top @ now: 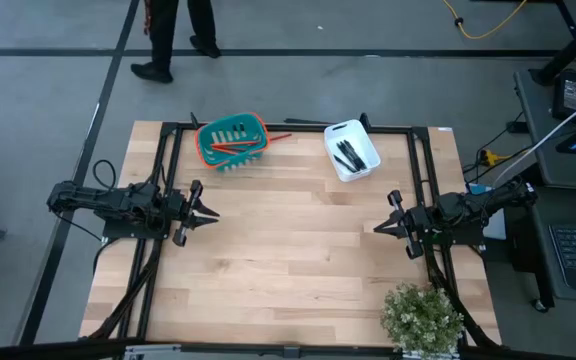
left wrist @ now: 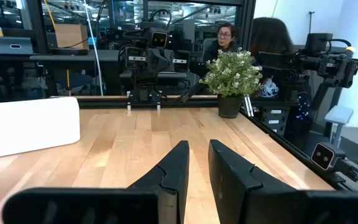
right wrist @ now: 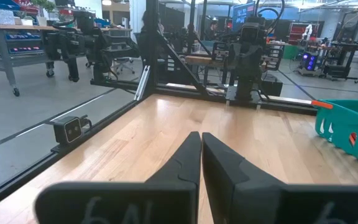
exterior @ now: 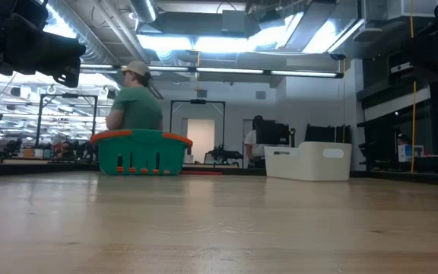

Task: Sort pens & pencils
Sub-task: Return to Home Position

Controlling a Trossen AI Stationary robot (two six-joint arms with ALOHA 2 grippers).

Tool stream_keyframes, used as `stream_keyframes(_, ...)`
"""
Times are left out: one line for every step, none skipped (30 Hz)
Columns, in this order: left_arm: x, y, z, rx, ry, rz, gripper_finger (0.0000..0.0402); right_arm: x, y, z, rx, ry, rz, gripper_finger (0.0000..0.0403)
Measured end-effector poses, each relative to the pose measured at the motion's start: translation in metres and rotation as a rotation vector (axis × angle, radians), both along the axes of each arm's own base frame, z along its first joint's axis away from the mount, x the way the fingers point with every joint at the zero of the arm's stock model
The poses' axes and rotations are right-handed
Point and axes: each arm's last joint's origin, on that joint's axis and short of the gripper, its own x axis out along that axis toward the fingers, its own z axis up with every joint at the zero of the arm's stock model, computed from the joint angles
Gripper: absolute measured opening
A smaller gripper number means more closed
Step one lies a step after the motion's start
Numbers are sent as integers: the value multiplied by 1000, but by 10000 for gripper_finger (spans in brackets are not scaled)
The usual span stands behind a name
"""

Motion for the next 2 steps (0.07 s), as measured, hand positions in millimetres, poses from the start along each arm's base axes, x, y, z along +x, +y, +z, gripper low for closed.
stream_keyframes(0,0,0,0,0,0,57,0,0,0,1,0,0,18)
stream_keyframes(0,0,0,0,0,0,57,0,0,0,1,0,0,18)
